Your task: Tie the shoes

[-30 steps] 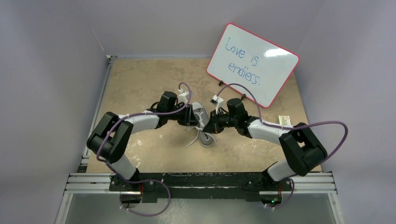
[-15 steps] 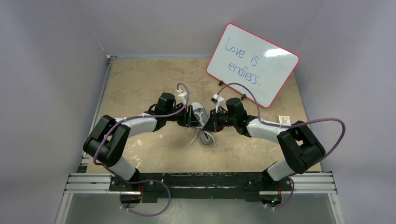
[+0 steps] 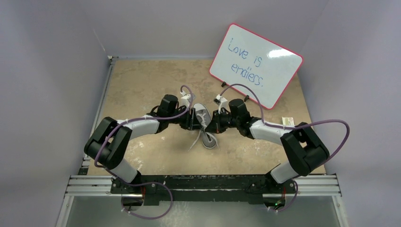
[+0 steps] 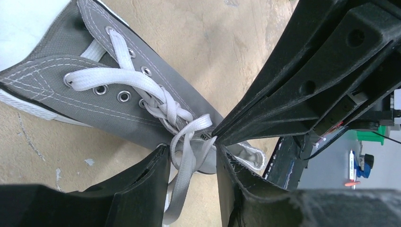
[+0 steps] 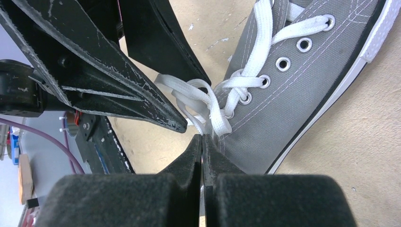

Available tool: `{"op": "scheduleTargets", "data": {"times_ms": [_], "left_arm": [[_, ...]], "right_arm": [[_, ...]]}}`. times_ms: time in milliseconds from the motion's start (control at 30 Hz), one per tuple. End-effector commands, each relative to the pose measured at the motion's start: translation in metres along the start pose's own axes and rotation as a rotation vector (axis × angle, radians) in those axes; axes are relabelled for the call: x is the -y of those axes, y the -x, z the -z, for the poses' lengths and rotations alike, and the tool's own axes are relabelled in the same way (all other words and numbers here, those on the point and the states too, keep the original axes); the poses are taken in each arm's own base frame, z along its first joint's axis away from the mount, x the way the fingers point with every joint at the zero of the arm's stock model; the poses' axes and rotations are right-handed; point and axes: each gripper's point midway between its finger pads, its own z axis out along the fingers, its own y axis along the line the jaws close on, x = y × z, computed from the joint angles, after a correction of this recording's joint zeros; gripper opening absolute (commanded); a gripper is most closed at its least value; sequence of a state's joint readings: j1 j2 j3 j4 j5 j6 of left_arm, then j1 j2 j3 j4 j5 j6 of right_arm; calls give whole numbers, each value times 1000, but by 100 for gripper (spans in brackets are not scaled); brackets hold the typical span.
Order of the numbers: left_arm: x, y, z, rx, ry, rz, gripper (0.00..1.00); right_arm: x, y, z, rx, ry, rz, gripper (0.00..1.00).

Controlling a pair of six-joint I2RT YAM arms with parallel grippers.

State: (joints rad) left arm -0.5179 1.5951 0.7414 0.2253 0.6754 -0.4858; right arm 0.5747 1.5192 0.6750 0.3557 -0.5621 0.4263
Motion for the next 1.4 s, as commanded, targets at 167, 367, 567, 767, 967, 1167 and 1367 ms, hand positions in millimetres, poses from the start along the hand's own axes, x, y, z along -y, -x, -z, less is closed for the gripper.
{"op": "scheduleTargets", "data": {"times_ms": [167,367,567,767,967,1167,1367], "left_arm": [[5,14,-1,26,-6,-85,20],[3,17,-3,33,6,-94,8],[4,19,-3,33,5,-98,4],[5,19,-3,34,1,-91,0],[6,22,-4,48,-1,-87,0],[5,26,-5,70,2,-70,0],[3,33,-5,124,17,-40,0]], "right_arm": [[-8,27,-5,57,25,38,0],[-10,40,11,102,19,34,23],[0,48,15,79,10,58,30],[1,49,1,3,79,118,33],[-2,42,-8,-45,159,135,35],[-2,35,-8,-59,173,126,20],[-9,42,-1,-37,169,133,0]]}}
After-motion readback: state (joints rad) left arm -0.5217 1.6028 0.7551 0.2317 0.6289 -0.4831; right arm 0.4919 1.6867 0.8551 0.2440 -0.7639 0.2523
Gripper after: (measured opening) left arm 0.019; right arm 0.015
